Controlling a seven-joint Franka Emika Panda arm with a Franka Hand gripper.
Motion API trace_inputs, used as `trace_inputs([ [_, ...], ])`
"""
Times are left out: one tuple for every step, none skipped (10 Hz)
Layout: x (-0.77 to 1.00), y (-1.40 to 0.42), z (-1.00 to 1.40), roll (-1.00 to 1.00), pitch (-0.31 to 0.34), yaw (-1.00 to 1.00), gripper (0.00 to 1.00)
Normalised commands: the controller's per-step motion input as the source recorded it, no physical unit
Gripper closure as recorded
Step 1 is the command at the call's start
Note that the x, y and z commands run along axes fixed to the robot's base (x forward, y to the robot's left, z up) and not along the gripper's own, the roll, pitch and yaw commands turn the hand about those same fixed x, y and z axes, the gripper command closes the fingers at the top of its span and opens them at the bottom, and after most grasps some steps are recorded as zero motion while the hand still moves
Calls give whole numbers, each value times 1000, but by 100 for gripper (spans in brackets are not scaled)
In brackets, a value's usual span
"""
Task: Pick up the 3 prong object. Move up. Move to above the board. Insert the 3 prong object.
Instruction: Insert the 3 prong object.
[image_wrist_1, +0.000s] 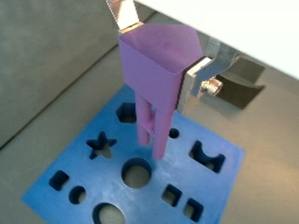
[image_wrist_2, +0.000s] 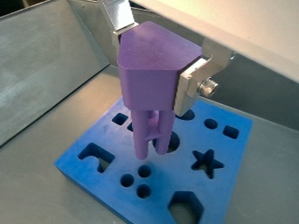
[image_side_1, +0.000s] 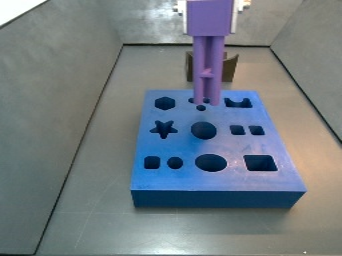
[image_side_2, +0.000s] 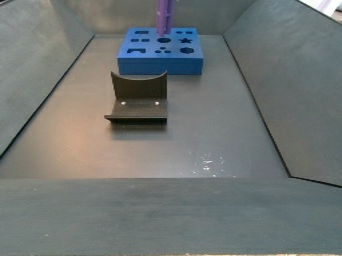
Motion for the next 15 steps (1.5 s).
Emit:
trace_inputs([
  [300,134,-126,224,47,-389,100],
  [77,171,-77,120,91,-717,100],
  [0,134,-69,59,74,-797,100],
  [0,151,-91,14,54,-797,100],
  [-9,166,-86,24,67,-760,100],
  [-226,106,0,77,20,-726,100],
  [-169,37,0,113,60,-769,100],
  [-157,0,0,161,67,-766,100],
  [-157,0,0,259,67,-794,100],
  [-166,-14,0,310,73,-791,100],
  [-54,0,0,291,11,-809,100],
  [0,0,-66,307,0,-754,100],
  [337,0,-103,274,0,-314,100],
  [369,0,-103,30,13,-146,100],
  [97,0,-231,-1,-21,-86,100],
])
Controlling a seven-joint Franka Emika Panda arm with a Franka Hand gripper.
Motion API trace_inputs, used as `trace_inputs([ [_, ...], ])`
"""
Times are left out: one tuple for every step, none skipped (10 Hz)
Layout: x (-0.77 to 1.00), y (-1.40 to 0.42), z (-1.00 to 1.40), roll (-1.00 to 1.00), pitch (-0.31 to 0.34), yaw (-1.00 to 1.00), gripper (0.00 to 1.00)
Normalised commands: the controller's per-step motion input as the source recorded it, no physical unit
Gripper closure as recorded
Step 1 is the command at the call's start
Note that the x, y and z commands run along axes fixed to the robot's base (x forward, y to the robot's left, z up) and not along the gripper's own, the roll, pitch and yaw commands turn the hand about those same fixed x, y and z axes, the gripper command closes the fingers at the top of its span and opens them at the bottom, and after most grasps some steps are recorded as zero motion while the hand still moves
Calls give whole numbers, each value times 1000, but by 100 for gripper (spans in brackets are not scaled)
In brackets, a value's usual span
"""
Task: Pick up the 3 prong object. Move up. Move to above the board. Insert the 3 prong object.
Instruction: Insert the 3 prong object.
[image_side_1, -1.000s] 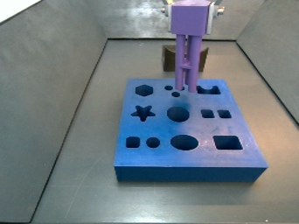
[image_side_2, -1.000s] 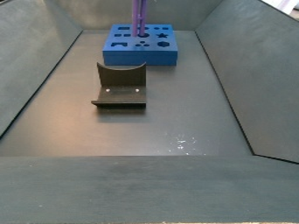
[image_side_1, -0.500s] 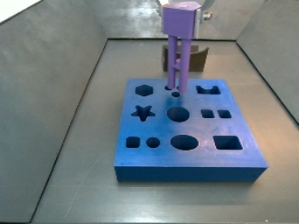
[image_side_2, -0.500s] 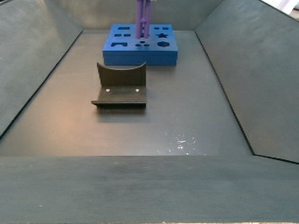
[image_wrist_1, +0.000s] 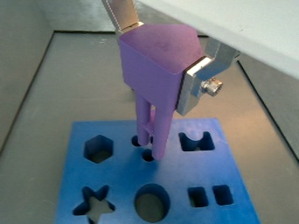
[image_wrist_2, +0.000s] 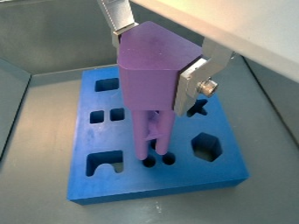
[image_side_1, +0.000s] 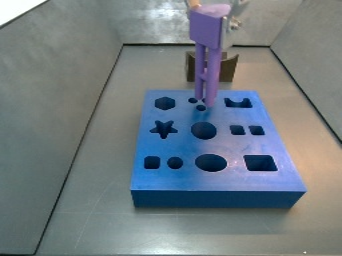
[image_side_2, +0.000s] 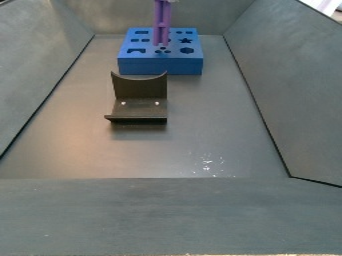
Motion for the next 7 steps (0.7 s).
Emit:
trace_inputs([
  [0,97,-249,0,-43,-37,100],
  [-129,129,-160,14,-24,-117,100],
  [-194,131,-6,27,0,-266,100],
  [-260,126,0,0,0,-309,100],
  [-266,71,0,0,0,-314,100],
  [-211,40,0,0,0,-289,100],
  [0,0,-91,-94,-4,-366,100],
])
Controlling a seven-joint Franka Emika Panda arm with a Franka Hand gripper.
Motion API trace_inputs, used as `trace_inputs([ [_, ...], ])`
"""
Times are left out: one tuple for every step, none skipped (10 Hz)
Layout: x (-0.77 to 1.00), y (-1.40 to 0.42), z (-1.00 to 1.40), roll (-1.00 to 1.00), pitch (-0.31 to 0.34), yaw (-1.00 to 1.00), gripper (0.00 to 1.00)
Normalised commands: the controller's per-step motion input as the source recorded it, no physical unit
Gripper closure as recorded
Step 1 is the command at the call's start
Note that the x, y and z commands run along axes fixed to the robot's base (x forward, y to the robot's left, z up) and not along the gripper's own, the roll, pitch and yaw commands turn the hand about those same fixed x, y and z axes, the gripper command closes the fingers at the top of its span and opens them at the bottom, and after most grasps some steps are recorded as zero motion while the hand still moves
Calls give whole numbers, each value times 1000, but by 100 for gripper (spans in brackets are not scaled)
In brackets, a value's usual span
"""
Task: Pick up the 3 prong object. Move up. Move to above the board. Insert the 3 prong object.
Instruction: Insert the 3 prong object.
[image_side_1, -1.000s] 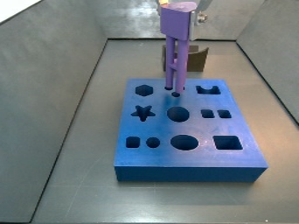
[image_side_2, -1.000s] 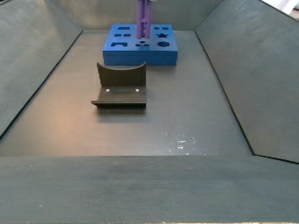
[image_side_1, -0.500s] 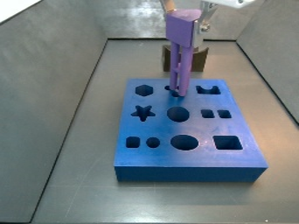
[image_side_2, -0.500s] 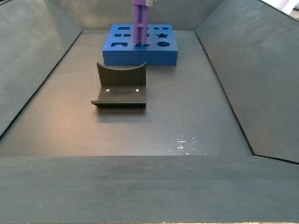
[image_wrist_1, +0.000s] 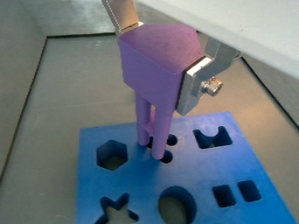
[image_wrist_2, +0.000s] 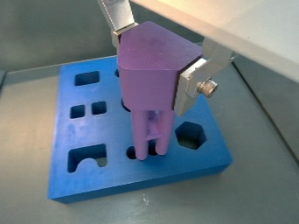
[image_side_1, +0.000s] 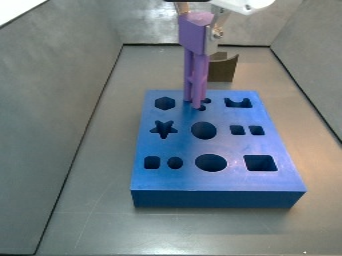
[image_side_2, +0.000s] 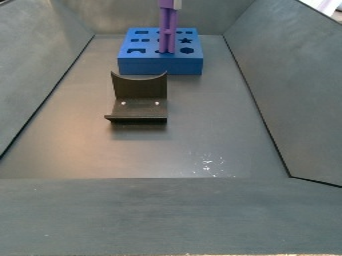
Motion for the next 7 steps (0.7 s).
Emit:
trace_inputs([
  [83,0,-131,-143,-6,-449,100],
  [97,0,-134,-117,0,-434,100],
  [31,0,-100,-69,0,-354,100],
  [3,0,-100,-34,0,-303,100],
  [100,0,-94,-63,0,-311,100],
  [203,0,-120,-14,0,-217,100],
  [151,0,-134,0,4,0,100],
])
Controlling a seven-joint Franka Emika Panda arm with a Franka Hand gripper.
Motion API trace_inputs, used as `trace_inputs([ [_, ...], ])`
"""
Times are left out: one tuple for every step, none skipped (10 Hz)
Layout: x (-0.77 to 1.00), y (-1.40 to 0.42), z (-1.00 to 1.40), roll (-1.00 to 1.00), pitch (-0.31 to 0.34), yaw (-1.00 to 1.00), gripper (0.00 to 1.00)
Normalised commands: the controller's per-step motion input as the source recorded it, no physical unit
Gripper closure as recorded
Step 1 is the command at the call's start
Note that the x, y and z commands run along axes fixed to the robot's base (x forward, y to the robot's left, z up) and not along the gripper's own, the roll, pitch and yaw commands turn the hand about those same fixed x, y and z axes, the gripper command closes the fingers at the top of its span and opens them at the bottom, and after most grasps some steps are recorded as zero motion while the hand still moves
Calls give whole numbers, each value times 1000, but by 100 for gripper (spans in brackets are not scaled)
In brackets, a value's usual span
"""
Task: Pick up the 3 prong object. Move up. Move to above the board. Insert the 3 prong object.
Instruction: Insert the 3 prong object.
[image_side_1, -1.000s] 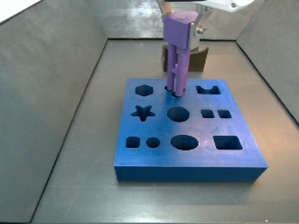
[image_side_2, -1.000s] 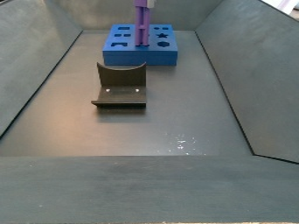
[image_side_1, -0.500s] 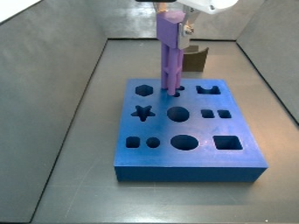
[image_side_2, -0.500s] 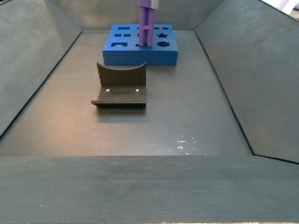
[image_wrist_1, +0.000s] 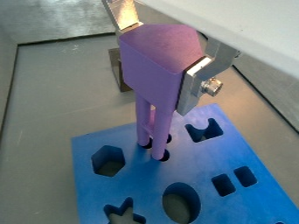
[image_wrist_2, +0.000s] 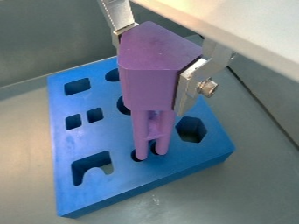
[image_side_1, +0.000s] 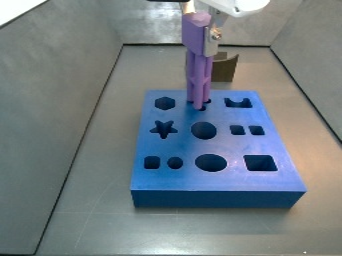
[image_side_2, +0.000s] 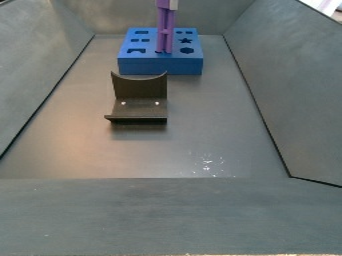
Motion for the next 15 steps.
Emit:
trace_inputs([
  [129,0,-174,0,0,29,100],
  [0,0,-209,0,-30,149,100],
  [-109,0,-283,-19,-23,249,100],
  [-206,0,-263,0,0,369,100],
  [-171,0,-231,0,30,406,100],
  [-54,0,-143,0,83,394,100],
  [0,-26,-34,0,96,311,100],
  [183,-71,0,0,147,157,100],
  [286,-94,0,0,234,23,100],
  [349,-117,-23,0,284,0,100],
  [377,-69,-89,39,254,-17,100],
  [274,-9,-229,46,211,0,100],
  [69,0,-389,0,180,0,100],
  [109,0,-380,0,174,0,100],
  [103,0,-334,0,91,-31,100],
])
